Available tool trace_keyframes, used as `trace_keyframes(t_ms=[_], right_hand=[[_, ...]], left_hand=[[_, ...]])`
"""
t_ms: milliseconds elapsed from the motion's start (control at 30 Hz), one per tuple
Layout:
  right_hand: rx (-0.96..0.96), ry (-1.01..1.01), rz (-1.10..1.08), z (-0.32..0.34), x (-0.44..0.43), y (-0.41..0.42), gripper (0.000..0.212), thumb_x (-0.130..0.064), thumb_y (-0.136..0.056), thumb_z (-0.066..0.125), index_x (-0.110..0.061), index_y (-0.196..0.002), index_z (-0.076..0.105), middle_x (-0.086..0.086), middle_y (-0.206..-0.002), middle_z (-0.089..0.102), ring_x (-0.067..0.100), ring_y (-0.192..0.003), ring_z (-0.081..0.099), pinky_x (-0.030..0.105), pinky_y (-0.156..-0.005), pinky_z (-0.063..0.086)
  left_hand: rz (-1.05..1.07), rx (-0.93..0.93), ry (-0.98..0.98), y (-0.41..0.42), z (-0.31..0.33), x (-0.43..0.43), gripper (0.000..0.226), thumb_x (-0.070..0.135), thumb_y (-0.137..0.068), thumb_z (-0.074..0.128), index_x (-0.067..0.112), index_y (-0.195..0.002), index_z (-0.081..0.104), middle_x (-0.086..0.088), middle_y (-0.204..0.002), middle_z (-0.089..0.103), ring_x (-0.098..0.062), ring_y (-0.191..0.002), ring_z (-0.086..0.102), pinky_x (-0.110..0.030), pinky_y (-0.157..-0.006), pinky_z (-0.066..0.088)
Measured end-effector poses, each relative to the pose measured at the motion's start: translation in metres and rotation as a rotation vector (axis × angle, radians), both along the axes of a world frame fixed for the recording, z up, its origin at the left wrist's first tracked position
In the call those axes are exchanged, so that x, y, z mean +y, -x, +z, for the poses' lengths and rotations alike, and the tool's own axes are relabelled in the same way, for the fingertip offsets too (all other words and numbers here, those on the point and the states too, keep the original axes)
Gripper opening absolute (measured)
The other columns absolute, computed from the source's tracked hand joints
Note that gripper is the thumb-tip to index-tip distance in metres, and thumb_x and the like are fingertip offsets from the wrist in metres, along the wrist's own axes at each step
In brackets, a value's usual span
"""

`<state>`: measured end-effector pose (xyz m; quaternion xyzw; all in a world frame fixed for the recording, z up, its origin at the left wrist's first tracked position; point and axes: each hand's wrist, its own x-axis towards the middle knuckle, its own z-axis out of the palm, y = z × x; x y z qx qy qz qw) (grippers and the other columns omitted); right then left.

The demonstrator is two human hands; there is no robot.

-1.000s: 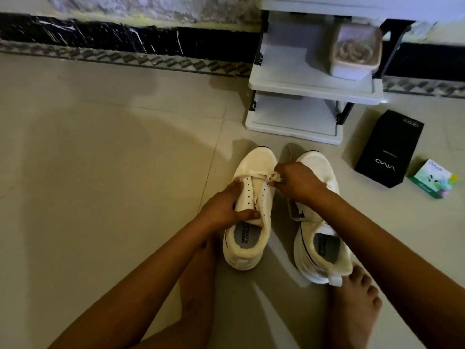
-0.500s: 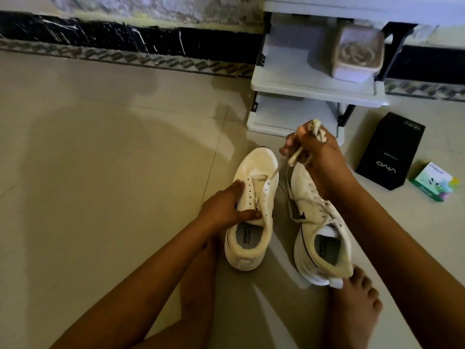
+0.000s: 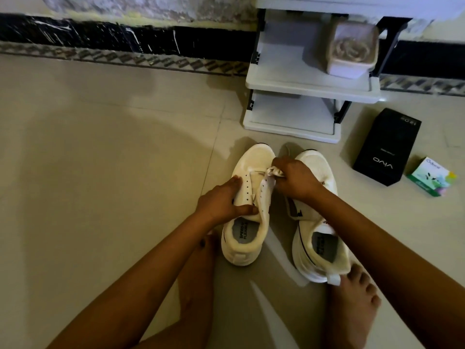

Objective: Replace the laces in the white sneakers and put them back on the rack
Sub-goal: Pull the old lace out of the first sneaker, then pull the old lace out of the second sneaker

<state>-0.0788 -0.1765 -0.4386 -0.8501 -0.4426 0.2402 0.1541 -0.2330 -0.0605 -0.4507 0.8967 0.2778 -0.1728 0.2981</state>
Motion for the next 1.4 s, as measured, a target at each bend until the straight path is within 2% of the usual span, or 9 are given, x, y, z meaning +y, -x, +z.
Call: trace_keyframes(t_ms=[67,167,300,400,533,667,1133,1300,1400], right_hand=[[0.100,-0.098,-0.030,0.007,-0.003,0.000,0.022,-0.012,-0.092,0.054,-0.004,-0.112,0.057,0.016,-0.111,0.055,0.028,-0.098,0.055,0.023,-0.075,0.034],[0.480,-0.412,-0.269,0.040,-0.004,0.003,0.014,-0.013,-0.098,0.043,-0.019,-0.092,0.054,0.002,-0.089,0.055,0.012,-0.078,0.052,0.021,-0.066,0.039],[0.473,-0.624,-0.356,0.079,0.001,-0.015,0.016,-0.018,-0.100,0.041,-0.014,-0.091,0.053,-0.003,-0.083,0.058,0.004,-0.075,0.056,0.013,-0.067,0.046],[0.494,-0.573,-0.449,0.074,-0.004,-0.019,0.019,-0.020,-0.100,0.042,-0.012,-0.088,0.054,0.000,-0.076,0.059,0.007,-0.067,0.057,0.015,-0.062,0.047],[0.598,-0.530,-0.585,0.058,-0.028,-0.016,0.017,-0.018,-0.098,0.047,-0.012,-0.084,0.054,0.005,-0.067,0.055,0.019,-0.061,0.053,0.032,-0.062,0.045],[0.609,-0.524,-0.691,0.068,-0.050,-0.015,0.012,-0.019,-0.097,0.050,-0.010,-0.089,0.055,0.005,-0.070,0.054,0.015,-0.059,0.051,0.027,-0.057,0.042],[0.460,-0.521,-0.685,0.147,-0.148,0.004,0.020,-0.015,-0.094,0.055,-0.014,-0.074,0.049,0.005,-0.064,0.049,0.014,-0.054,0.045,0.015,-0.042,0.036],[0.490,-0.416,-0.756,0.110,-0.159,-0.018,0.012,-0.008,-0.088,0.062,-0.012,-0.094,0.052,0.008,-0.073,0.051,0.015,-0.062,0.049,0.024,-0.053,0.040],[0.471,-0.288,-0.801,0.078,-0.163,-0.033,0.045,-0.004,-0.085,0.064,-0.009,-0.126,0.046,0.014,-0.092,0.053,0.018,-0.070,0.051,0.023,-0.054,0.042]], left_hand=[[-0.010,0.013,-0.027,0.000,0.001,0.001,0.094,0.062,-0.078,0.060,0.022,-0.150,0.014,-0.003,-0.144,0.042,-0.022,-0.122,0.048,-0.036,-0.093,0.044],[-0.030,0.019,-0.069,-0.005,0.003,0.003,0.091,0.063,-0.079,0.057,0.022,-0.149,0.016,-0.002,-0.143,0.043,-0.022,-0.122,0.048,-0.036,-0.091,0.043],[-0.002,0.048,-0.088,-0.013,0.003,0.008,0.090,0.066,-0.077,0.057,0.023,-0.147,0.022,-0.003,-0.139,0.047,-0.023,-0.118,0.051,-0.037,-0.090,0.044],[-0.002,0.043,-0.043,-0.019,0.010,0.015,0.086,0.063,-0.079,0.058,0.019,-0.145,0.025,-0.007,-0.141,0.046,-0.026,-0.120,0.050,-0.038,-0.093,0.044],[0.031,0.024,0.040,-0.020,0.022,0.020,0.084,0.053,-0.083,0.061,0.013,-0.148,0.025,-0.008,-0.151,0.034,-0.026,-0.132,0.040,-0.034,-0.103,0.035],[0.107,-0.065,0.074,-0.016,0.039,0.017,0.072,0.047,-0.082,0.066,0.016,-0.142,0.040,-0.004,-0.149,0.038,-0.022,-0.134,0.038,-0.033,-0.106,0.032],[-0.209,-0.283,-0.136,-0.025,0.149,-0.050,0.048,0.033,-0.084,0.068,0.012,-0.127,0.058,-0.004,-0.135,0.054,-0.019,-0.125,0.047,-0.023,-0.095,0.035],[-0.250,-0.264,-0.094,-0.048,0.127,-0.062,0.046,0.034,-0.085,0.067,0.015,-0.125,0.059,-0.003,-0.133,0.055,-0.018,-0.123,0.049,-0.021,-0.093,0.034],[-0.266,-0.232,-0.038,-0.058,0.103,-0.071,0.045,0.033,-0.084,0.068,0.016,-0.125,0.060,-0.003,-0.131,0.055,-0.018,-0.120,0.051,-0.022,-0.094,0.036]])
